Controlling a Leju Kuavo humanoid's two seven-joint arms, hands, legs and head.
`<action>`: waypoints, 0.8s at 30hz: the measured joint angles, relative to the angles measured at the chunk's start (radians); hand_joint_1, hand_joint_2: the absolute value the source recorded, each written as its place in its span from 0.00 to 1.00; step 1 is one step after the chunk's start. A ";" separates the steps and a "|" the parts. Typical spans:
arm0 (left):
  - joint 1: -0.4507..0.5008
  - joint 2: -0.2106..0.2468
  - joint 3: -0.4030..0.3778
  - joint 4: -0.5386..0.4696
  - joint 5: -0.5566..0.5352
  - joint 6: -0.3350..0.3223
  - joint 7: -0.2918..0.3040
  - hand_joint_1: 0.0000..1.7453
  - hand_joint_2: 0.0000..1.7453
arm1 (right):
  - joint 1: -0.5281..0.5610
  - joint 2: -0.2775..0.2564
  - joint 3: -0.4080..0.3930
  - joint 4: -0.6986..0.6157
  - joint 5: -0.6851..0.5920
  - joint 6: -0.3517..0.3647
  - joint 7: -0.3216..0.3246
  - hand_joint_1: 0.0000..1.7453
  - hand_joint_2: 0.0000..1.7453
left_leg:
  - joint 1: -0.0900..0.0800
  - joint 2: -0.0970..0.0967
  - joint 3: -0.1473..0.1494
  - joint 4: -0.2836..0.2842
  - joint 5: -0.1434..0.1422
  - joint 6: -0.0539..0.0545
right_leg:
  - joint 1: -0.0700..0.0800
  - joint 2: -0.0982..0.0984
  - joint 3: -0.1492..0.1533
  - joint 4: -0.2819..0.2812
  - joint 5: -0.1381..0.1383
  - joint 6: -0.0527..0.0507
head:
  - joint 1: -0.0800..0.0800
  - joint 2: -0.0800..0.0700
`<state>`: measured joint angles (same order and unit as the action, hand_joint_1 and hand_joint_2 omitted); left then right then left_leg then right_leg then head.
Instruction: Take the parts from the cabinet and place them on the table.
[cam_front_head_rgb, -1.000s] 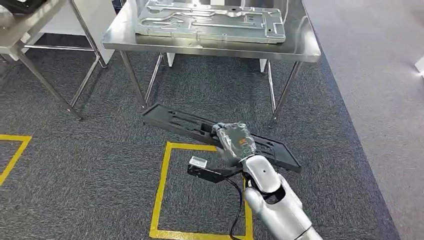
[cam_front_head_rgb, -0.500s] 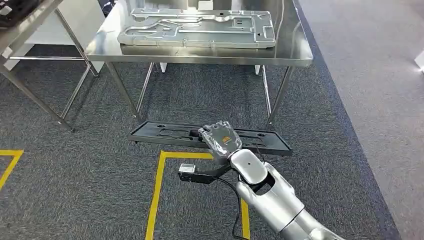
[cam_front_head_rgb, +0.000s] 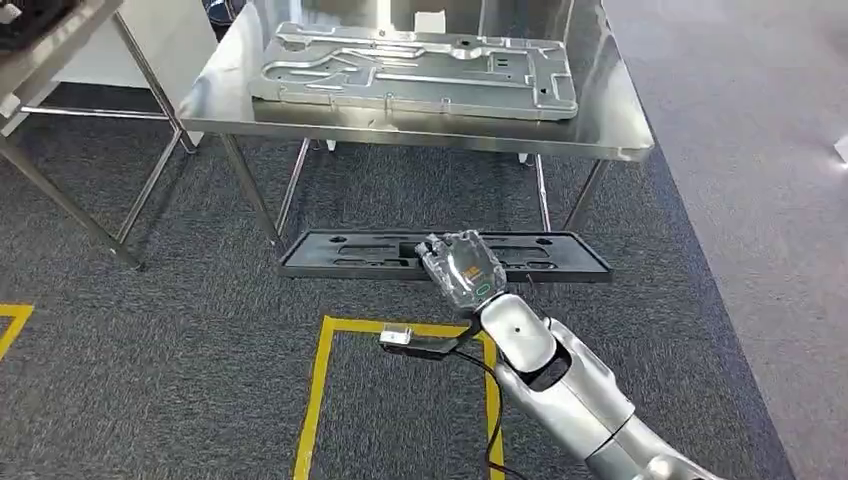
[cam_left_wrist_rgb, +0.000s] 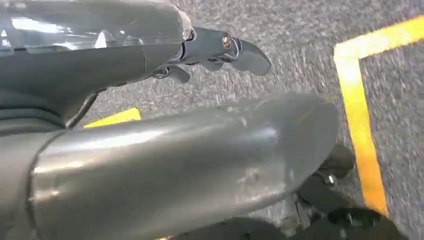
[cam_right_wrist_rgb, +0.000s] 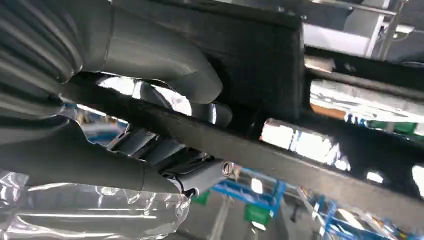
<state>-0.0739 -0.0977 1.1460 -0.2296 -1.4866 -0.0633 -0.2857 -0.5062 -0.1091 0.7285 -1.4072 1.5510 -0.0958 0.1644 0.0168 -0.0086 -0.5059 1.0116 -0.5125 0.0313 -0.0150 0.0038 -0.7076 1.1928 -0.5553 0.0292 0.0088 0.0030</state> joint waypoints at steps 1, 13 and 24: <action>-0.001 -0.001 0.000 0.000 0.000 -0.002 0.000 0.00 0.00 | 0.000 0.000 0.005 0.000 0.004 0.000 -0.001 1.00 1.00 | 0.000 0.001 0.018 -0.001 -0.014 -0.004 | 0.000 -0.002 0.020 -0.082 0.076 -0.004 | 0.000 0.000; -0.009 0.001 0.000 0.003 -0.003 -0.005 0.004 0.00 0.00 | -0.033 0.013 0.073 0.017 0.019 0.011 -0.007 1.00 1.00 | -0.003 0.002 -0.176 0.295 -0.159 -0.048 | 0.009 0.002 0.142 -0.181 0.077 -0.059 | -0.007 0.000; -0.007 0.002 0.000 0.004 -0.003 -0.006 0.006 0.00 0.00 | -0.060 0.030 0.084 0.039 0.018 0.015 -0.010 1.00 1.00 | -0.010 0.001 -0.125 0.023 0.098 0.000 | 0.011 0.007 0.199 -0.090 0.026 -0.010 | -0.004 0.000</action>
<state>-0.0806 -0.0954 1.1456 -0.2258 -1.4893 -0.0691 -0.2796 -0.5666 -0.0790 0.8129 -1.3680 1.5694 -0.0812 0.1549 0.0063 -0.0078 -0.6309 1.0341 -0.4142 0.0317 -0.0044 0.0103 -0.5090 1.1033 -0.5290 0.0197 0.0046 0.0027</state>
